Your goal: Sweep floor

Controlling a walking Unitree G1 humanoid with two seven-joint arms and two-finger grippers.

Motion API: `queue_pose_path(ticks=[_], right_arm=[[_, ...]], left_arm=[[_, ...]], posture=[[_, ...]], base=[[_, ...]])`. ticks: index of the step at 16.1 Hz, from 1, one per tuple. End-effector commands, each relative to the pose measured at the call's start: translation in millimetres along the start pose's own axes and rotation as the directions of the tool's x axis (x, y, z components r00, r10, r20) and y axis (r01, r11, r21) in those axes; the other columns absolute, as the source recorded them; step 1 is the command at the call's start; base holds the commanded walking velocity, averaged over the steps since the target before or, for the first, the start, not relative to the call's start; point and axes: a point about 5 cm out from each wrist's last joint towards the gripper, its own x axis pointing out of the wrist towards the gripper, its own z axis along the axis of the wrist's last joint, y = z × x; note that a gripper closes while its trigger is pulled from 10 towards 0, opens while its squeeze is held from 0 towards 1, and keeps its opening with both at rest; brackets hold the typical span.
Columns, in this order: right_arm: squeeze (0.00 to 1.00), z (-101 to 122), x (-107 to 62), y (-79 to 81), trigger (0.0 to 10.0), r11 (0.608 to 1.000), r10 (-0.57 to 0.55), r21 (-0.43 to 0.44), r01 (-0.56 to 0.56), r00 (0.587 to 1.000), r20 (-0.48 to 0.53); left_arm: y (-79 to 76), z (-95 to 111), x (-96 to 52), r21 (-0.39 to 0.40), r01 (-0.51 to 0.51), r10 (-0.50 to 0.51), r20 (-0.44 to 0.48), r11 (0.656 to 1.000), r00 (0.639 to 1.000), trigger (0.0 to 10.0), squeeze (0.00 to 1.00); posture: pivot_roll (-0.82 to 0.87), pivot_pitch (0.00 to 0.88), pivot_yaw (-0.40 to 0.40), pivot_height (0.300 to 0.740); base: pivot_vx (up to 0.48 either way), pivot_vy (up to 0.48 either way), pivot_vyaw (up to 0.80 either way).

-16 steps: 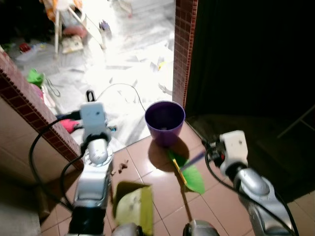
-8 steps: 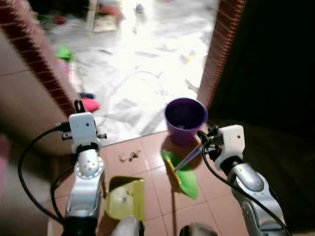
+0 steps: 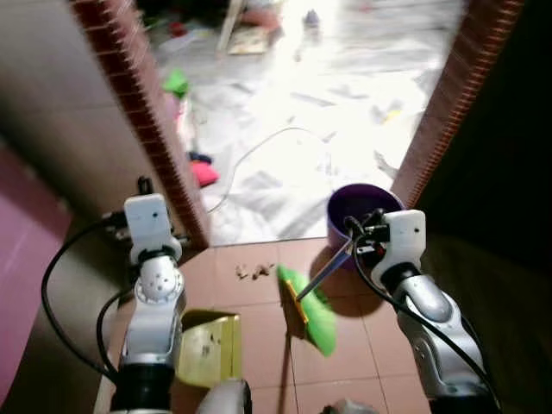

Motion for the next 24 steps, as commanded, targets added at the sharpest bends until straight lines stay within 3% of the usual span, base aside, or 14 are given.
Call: queue_pose_path(ticks=[1, 7, 9, 11, 12, 13, 18, 22, 24], right_arm=[[0.0, 4.8, 2.6, 1.7, 10.0, 1.0, 0.002, 0.009, -0.003, 0.999, 0.034], [0.0, 6.8, 9.9, -6.2, 10.0, 0.998, -0.043, -0.043, 0.045, 0.998, 0.042], [0.0, 9.7, 11.6, -7.3, 10.0, 0.996, -0.067, -0.054, 0.07, 0.996, 0.06], [0.0, 17.2, 14.3, -9.6, 10.0, 0.99, -0.11, -0.075, 0.117, 0.989, 0.102], [0.0, 26.0, 16.5, -13.1, 10.0, 0.982, -0.151, -0.092, 0.166, 0.977, 0.149], [0.0, 28.8, 17.5, -14.4, 10.0, 0.98, -0.163, -0.091, 0.179, 0.974, 0.159], [0.0, 29.6, 18.5, -11.2, 10.0, 0.984, -0.135, -0.092, 0.152, 0.977, 0.166], [0.0, 28.5, 18.6, -10.6, 10.0, 0.985, -0.132, -0.086, 0.147, 0.977, 0.166], [0.0, 28.1, 18.5, -10.2, 10.0, 0.986, -0.128, -0.082, 0.142, 0.978, 0.164]], left_arm=[[-0.4, 8.1, 1.8, -0.044, 0.01, -0.009, 0.034, 0.999, 0.999, 10.0, 0.0], [13.2, 9.3, 12.8, -0.032, -0.04, 0.042, 0.079, 0.999, 0.996, 10.0, 0.0], [15.8, 7.8, 15.8, -0.048, -0.074, 0.076, 0.042, 0.996, 0.996, 10.0, 0.0], [19.3, 10.0, 16.7, -0.002, -0.116, 0.116, 0.067, 0.993, 0.991, 10.0, 0.0], [26.3, 12.7, 19.8, 0.056, -0.191, 0.185, 0.102, 0.98, 0.977, 10.0, 0.0], [29.1, 14.4, 22.2, 0.065, -0.22, 0.212, 0.108, 0.973, 0.971, 10.0, 0.0], [17.0, 18.6, 23.7, 0.002, -0.114, 0.113, 0.108, 0.993, 0.988, 10.0, 0.0], [12.8, 11.5, 21.6, -0.011, -0.11, 0.11, 0.074, 0.994, 0.991, 10.0, 0.0], [0.5, 9.8, 17.9, -0.047, -0.062, 0.064, 0.054, 0.997, 0.996, 10.0, 0.0]], posture=[[-0.06, 0.0, 0.062, 0.74], [-0.06, 0.0, 0.043, 0.74], [-0.06, 0.001, 0.049, 0.74], [-0.07, 0.016, 0.058, 0.74], [-0.07, 0.018, 0.058, 0.74], [-0.07, 0.026, 0.057, 0.74], [-0.07, 0.03, 0.055, 0.74], [-0.08, 0.027, 0.056, 0.74], [-0.08, 0.025, 0.056, 0.74]], base=[[0.0, 0.0, 0.79], [0.0, 0.0, 0.0], [0.0, 0.0, 0.0], [0.0, 0.0, 0.0], [0.0, 0.0, 0.0], [0.0, 0.0, 0.0], [0.0, 0.0, 0.26], [0.0, 0.0, 0.73], [0.0, 0.0, 0.0]])
